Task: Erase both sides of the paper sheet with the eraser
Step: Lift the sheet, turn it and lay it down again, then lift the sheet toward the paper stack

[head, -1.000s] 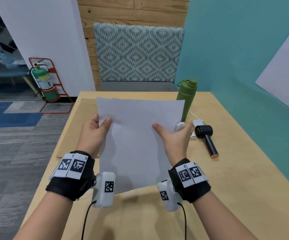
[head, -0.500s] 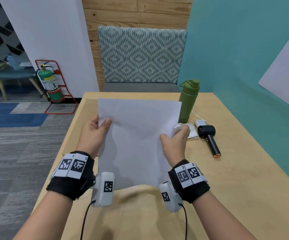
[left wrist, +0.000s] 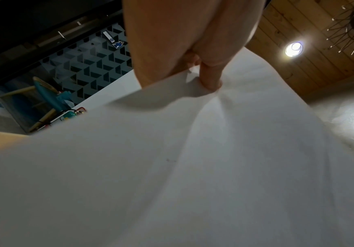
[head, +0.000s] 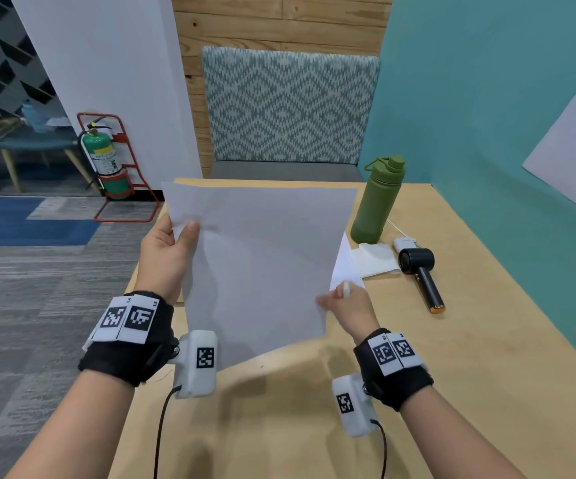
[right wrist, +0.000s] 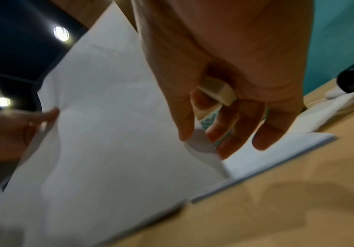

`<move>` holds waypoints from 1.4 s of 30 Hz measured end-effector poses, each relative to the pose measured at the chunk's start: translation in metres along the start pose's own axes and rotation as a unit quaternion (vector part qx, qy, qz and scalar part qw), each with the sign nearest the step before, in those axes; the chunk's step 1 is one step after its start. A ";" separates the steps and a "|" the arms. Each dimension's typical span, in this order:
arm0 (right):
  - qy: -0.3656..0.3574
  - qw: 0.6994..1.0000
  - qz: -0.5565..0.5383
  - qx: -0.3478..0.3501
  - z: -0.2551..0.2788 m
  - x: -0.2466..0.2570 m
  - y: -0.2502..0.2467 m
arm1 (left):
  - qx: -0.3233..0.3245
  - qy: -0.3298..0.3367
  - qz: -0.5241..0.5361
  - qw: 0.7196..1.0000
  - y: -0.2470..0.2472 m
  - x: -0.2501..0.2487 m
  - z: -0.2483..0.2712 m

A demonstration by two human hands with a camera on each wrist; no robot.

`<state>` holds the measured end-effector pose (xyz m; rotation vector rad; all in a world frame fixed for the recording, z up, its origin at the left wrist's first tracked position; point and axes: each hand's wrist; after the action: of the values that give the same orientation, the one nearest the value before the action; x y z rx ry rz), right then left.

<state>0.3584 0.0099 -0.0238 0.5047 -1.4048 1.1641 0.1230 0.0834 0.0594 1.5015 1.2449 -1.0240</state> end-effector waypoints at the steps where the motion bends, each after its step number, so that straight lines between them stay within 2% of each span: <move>1: 0.021 0.997 0.054 0.042 0.002 -0.009 -0.001 | -0.010 0.005 0.000 1.000 -0.002 -0.001 -0.001; 5: 0.049 0.982 0.145 0.107 0.013 -0.032 -0.005 | -0.041 0.021 0.000 0.999 -0.010 -0.004 -0.006; 8: 0.058 0.976 0.111 0.178 0.017 -0.040 -0.006 | -0.043 0.030 0.001 0.999 -0.010 -0.007 -0.007; 12: 0.049 0.973 0.174 0.146 0.015 -0.047 -0.005 | -0.053 0.043 0.000 0.998 -0.004 -0.010 -0.009; 17: 0.093 0.945 0.225 0.219 0.005 -0.056 0.002 | -0.078 0.051 -0.009 0.996 0.002 -0.011 -0.014; 19: 0.089 0.952 0.222 0.193 -0.005 -0.058 -0.003 | -0.090 0.056 -0.004 0.994 0.000 -0.010 -0.016; 23: 0.052 0.956 0.286 0.050 -0.040 -0.060 -0.027 | -0.100 0.052 0.008 0.994 -0.007 -0.008 -0.016; 25: 0.052 0.949 0.312 0.006 -0.059 -0.062 -0.042 | -0.103 0.047 0.022 0.993 -0.009 -0.006 -0.015; 27: 0.029 0.935 0.354 0.019 -0.074 -0.063 -0.053 | -0.111 0.037 0.038 0.992 -0.008 -0.004 -0.015; 30: -0.023 0.897 0.437 0.061 -0.089 -0.064 -0.057 | -0.111 0.026 0.050 0.992 -0.006 -0.002 -0.015; 34: -0.060 0.888 0.449 0.077 -0.099 -0.066 -0.049 | -0.104 0.014 0.062 0.992 0.000 0.002 -0.017; 38: -0.072 0.859 0.500 0.086 -0.099 -0.071 -0.038 | -0.096 0.004 0.069 0.993 0.010 0.005 -0.018; 40: -0.059 0.862 0.498 0.081 -0.097 -0.072 -0.035 | -0.091 -0.002 0.074 0.993 0.015 0.007 -0.017; 41: -0.051 0.874 0.477 0.073 -0.096 -0.071 -0.036 | -0.089 -0.005 0.077 0.993 0.017 0.008 -0.016; 42: -0.043 0.899 0.431 0.060 -0.095 -0.069 -0.037 | -0.087 -0.008 0.080 0.993 0.020 0.009 -0.016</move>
<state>0.4510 0.0533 -0.0913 -0.0215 -1.6965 1.9583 0.1444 0.0993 0.0577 1.4304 1.1514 -0.7990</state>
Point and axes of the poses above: each hand's wrist, its own z-axis away from the middle knuckle, its own y-axis out of the palm, x = y × z, and after that the axes turned 2 degrees about y, right-handed
